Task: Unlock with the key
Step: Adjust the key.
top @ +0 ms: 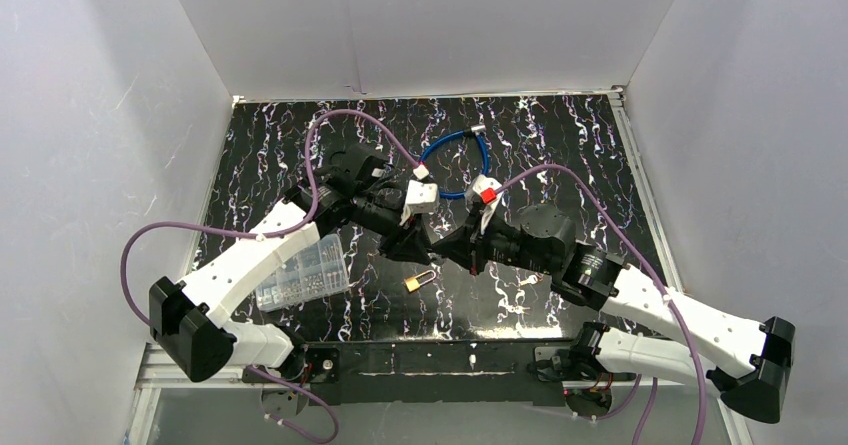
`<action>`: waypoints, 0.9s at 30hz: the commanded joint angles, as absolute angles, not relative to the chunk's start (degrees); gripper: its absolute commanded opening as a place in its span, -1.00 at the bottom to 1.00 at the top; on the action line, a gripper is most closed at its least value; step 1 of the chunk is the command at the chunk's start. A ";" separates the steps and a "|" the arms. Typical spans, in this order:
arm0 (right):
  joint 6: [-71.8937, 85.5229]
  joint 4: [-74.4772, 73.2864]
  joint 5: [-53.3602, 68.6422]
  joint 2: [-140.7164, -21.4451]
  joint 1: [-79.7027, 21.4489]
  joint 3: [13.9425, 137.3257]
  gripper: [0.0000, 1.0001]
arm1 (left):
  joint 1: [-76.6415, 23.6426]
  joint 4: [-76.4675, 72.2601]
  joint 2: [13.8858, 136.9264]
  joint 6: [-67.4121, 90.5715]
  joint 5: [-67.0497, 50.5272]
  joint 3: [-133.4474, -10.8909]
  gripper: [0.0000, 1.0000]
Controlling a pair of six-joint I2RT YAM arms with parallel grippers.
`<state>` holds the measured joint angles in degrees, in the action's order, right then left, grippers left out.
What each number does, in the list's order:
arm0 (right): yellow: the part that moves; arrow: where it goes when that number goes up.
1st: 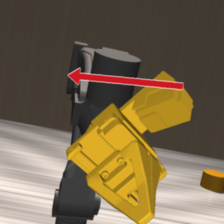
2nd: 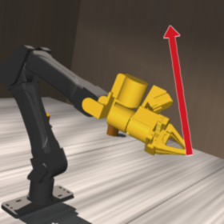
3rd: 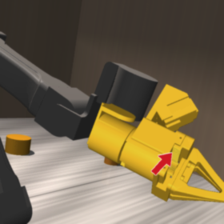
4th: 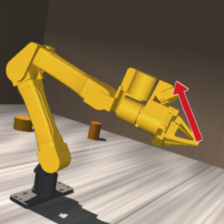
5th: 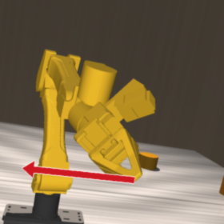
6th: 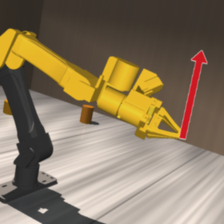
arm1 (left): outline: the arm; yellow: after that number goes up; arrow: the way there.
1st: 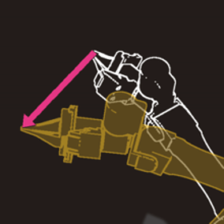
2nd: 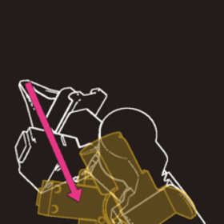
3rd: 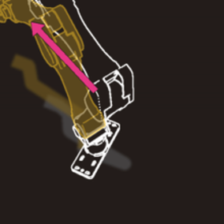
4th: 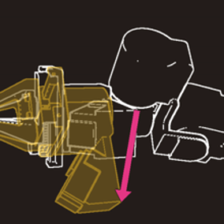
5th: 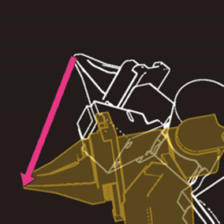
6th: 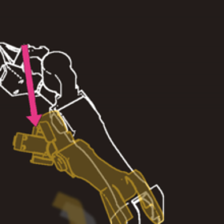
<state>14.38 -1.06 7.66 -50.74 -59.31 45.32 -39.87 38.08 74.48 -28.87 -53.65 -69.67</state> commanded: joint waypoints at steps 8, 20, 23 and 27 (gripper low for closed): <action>13.16 2.29 7.53 -50.80 -59.18 48.23 -0.97 | -40.92 41.21 73.32 -30.75 -56.50 -72.77 -0.99; 11.83 -2.53 10.44 -45.84 -54.40 48.20 -0.39 | -41.11 48.64 73.43 -34.95 -53.68 -77.47 -1.00; 11.97 -2.28 14.14 -45.17 -51.59 49.28 -0.31 | -41.28 52.19 74.32 -36.00 -51.96 -80.53 -1.00; 13.17 0.07 18.03 -47.12 -50.09 51.11 -0.22 | -42.05 57.01 75.14 -37.90 -49.47 -84.91 -1.00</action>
<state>12.91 -3.34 12.81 -45.94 -51.13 47.13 -41.18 49.68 74.75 -35.01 -51.18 -79.92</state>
